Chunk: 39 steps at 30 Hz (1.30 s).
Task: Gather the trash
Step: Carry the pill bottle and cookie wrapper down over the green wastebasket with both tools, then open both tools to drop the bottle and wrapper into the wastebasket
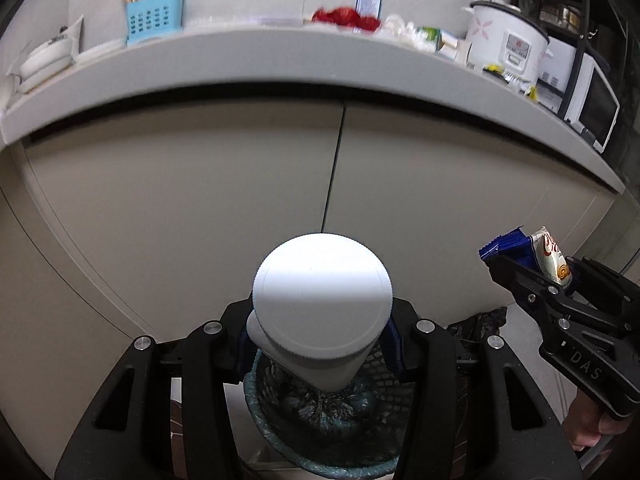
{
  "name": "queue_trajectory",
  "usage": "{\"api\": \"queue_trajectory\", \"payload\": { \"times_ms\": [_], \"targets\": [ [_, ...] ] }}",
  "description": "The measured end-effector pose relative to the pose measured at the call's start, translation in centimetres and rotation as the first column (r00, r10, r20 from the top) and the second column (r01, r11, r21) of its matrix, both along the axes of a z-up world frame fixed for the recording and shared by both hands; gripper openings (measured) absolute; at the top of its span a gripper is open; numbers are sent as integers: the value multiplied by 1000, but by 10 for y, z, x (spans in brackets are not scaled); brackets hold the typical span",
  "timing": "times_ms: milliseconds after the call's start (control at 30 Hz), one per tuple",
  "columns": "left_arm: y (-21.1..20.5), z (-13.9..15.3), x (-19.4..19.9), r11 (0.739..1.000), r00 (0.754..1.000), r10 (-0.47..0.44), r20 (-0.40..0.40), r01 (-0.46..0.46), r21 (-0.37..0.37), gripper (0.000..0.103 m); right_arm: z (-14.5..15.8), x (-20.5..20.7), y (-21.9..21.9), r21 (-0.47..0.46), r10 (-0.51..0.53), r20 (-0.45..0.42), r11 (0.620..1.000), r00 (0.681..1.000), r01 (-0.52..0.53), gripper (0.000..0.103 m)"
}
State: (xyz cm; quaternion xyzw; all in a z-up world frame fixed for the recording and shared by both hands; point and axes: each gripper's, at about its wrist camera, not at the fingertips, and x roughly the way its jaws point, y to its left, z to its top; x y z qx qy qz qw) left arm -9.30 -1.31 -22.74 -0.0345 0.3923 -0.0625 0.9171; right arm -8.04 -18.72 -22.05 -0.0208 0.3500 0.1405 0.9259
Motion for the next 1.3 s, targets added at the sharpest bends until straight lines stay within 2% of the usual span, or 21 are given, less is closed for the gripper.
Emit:
{"api": "queue_trajectory", "payload": {
  "times_ms": [333,500,533,700,800,833,900,967,1133,1300],
  "targets": [
    [9,-67,16,1000,995,19,-98,-19,-3,48,-74,21,16,-27,25,-115,999,993,-28,38],
    [8,-87,17,999,992,28,-126,-24,34,48,-93,25,21,-47,27,-161,998,987,-35,40],
    [8,-89,18,999,991,25,-133,-21,27,48,-94,25,22,-46,30,-164,998,986,-39,45],
    [10,-91,21,999,989,28,-142,-25,23,48,-96,27,25,-43,38,-176,998,984,-46,56],
    [10,-92,20,999,989,27,-145,-23,28,48,-95,28,25,-49,37,-173,998,984,-46,67],
    [10,-93,21,999,989,26,-147,-23,27,48,-94,27,24,-54,34,-172,998,985,-44,75],
    [8,-96,22,999,988,25,-149,-19,41,48,-89,26,23,-57,30,-164,998,986,-40,80],
    [3,-98,25,999,988,18,-155,-12,40,48,-84,24,17,-59,21,-157,998,987,-30,90],
    [-8,-101,29,1000,987,-2,-161,7,27,48,-77,17,5,-75,-11,-119,997,993,2,93],
    [-16,-111,32,999,985,-29,-173,35,28,49,-71,16,-19,-59,-59,-117,997,991,52,94]
  ]
}}
